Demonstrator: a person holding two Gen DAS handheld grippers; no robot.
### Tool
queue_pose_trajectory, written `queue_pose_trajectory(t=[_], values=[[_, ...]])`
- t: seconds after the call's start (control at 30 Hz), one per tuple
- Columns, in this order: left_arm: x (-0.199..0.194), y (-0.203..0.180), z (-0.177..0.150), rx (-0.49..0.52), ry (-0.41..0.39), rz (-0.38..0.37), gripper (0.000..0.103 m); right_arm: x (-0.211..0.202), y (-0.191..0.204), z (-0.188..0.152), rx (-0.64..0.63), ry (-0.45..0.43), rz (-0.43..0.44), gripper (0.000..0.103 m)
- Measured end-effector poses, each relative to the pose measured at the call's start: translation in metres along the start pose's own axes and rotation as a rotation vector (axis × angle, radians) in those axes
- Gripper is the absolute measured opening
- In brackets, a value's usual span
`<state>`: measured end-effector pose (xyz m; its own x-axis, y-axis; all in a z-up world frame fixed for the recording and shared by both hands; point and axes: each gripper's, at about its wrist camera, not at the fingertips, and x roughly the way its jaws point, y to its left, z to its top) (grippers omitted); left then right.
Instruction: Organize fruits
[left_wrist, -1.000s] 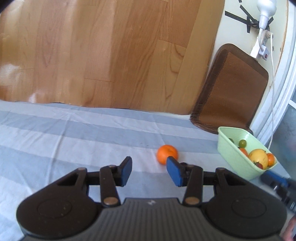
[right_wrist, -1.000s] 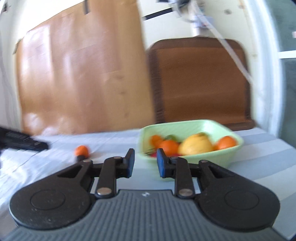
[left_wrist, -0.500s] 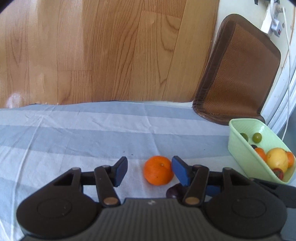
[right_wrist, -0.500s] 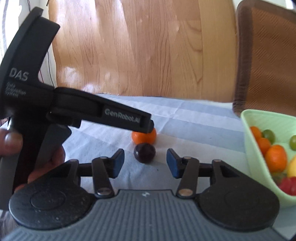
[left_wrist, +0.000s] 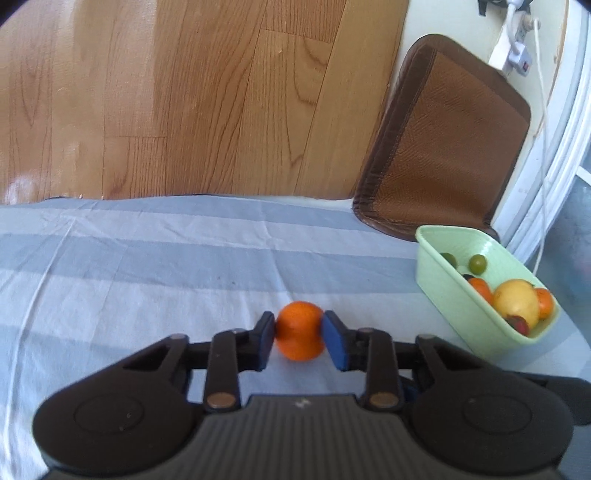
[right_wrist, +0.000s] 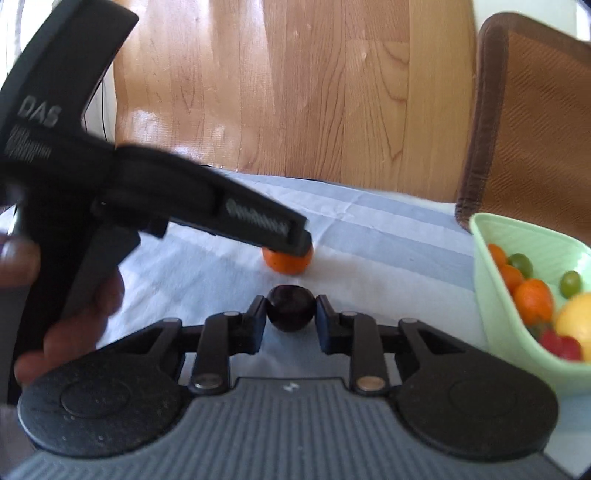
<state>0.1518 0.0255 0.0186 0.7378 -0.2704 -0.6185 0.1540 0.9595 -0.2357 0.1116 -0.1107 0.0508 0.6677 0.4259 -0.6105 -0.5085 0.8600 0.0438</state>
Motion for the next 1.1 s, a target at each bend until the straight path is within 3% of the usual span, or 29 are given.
queue_pose_trajectory(t=[0.1, 0.2, 0.23, 0.37, 0.5, 0.6, 0.67, 0.77, 0.97, 1.1], values=[[-0.023, 0.000, -0.017, -0.002, -0.010, -0.023, 0.017, -0.028, 0.004, -0.016, 0.003, -0.030, -0.009, 0.031], [-0.043, -0.004, -0.032, 0.017, -0.025, -0.026, 0.017, -0.045, 0.008, -0.029, -0.007, -0.045, -0.034, 0.031], [-0.046, -0.005, -0.034, 0.025, -0.030, -0.014, 0.019, -0.048, 0.008, -0.031, -0.005, -0.047, -0.038, 0.031], [-0.046, -0.007, -0.031, 0.026, -0.052, 0.028, 0.044, -0.046, -0.001, -0.032, 0.052, -0.040, -0.034, 0.031], [-0.030, -0.017, -0.022, 0.075, -0.043, 0.050, 0.052, -0.049, -0.007, -0.035, 0.107, -0.031, -0.003, 0.031], [-0.007, -0.023, -0.017, 0.098, -0.011, 0.071, 0.051, -0.048, -0.012, -0.036, 0.148, -0.025, 0.017, 0.031], [0.007, -0.027, -0.015, 0.119, 0.007, 0.086, 0.036, -0.049, -0.014, -0.037, 0.165, -0.026, 0.019, 0.031], [0.012, -0.027, -0.017, 0.115, 0.020, 0.091, 0.032, -0.051, -0.014, -0.038, 0.173, -0.039, 0.016, 0.031], [-0.039, -0.022, -0.043, 0.095, 0.042, 0.052, 0.032, -0.059, -0.012, -0.042, 0.166, -0.048, -0.002, 0.031], [-0.071, -0.026, -0.072, 0.133, 0.044, 0.074, 0.032, -0.075, -0.003, -0.053, 0.145, -0.047, -0.005, 0.031]])
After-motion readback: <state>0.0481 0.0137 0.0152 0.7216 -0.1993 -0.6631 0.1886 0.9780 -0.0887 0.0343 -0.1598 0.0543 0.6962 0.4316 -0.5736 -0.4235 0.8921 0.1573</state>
